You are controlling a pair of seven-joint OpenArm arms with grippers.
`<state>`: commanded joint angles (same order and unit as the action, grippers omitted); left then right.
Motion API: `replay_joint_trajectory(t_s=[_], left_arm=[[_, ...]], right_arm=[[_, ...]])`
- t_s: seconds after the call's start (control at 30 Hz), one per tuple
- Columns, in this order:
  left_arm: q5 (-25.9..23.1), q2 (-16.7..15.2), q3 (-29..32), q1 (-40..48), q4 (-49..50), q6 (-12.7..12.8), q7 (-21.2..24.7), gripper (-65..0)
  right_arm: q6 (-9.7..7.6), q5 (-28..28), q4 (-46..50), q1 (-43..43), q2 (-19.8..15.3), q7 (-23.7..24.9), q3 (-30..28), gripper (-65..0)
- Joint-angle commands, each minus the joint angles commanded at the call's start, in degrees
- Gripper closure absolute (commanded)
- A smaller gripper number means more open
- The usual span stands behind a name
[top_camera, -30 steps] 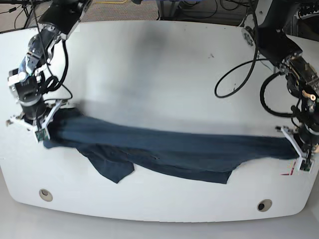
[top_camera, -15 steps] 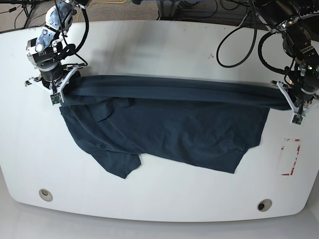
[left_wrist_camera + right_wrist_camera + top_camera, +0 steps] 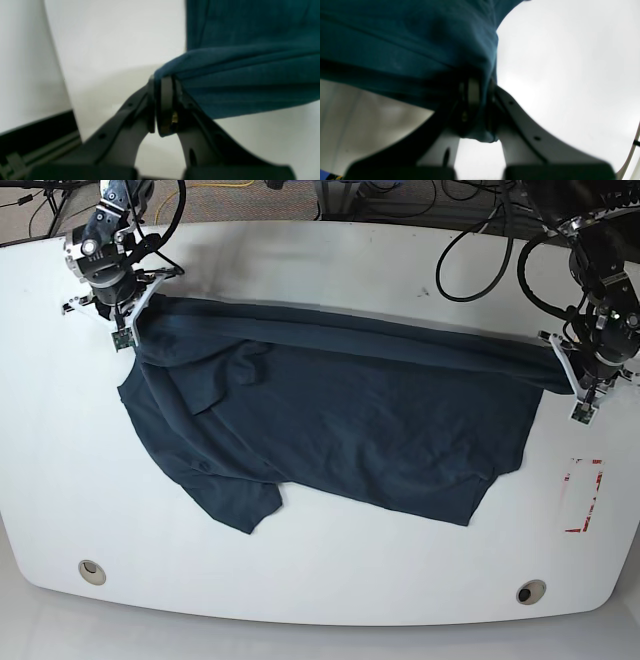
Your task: Layout the t-shirt on the table in an organized manner, then fold the t-shirt properly
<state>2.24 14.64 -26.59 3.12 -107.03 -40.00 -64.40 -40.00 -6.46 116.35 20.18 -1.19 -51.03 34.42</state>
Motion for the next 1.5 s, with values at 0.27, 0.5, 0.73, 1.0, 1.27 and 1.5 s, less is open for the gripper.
replay_joint_trajectory(t_s=[0.27, 0.5, 0.73, 1.0, 1.27, 1.5], left_arm=[[-0.1, 0.1, 0.9, -1.1, 3.7, 0.0, 1.1, 0.0], [0.1, 2.6, 0.7, 1.8, 3.7, 0.0, 1.1, 0.0], [0.1, 2.9, 0.5, 4.7, 3.7, 0.0, 1.1, 0.0], [0.0, 2.9, 0.4, 6.1, 2.7, 0.0, -0.1, -20.8], [0.2, 2.5, -1.3, 6.1, -3.0, 0.0, -4.1, -36.8], [0.4, 2.5, -4.3, 3.8, -6.7, 0.0, -4.3, -36.8]], right_arm=[[0.00, 0.0, -0.2, 3.0, 0.4, 0.0, -0.1, -2.5], [0.00, -0.3, -0.3, 4.8, 0.4, 0.0, -0.3, -4.6], [0.00, -0.1, -0.3, 6.2, 0.3, 0.0, -0.3, -28.1], [0.00, 1.1, 0.0, 4.9, 0.4, 0.0, -0.1, -40.4], [0.00, 7.8, -0.1, 2.9, 0.2, -0.1, 0.0, -38.5], [0.00, 8.4, -0.2, 2.2, 0.3, -0.3, 0.0, -38.5]])
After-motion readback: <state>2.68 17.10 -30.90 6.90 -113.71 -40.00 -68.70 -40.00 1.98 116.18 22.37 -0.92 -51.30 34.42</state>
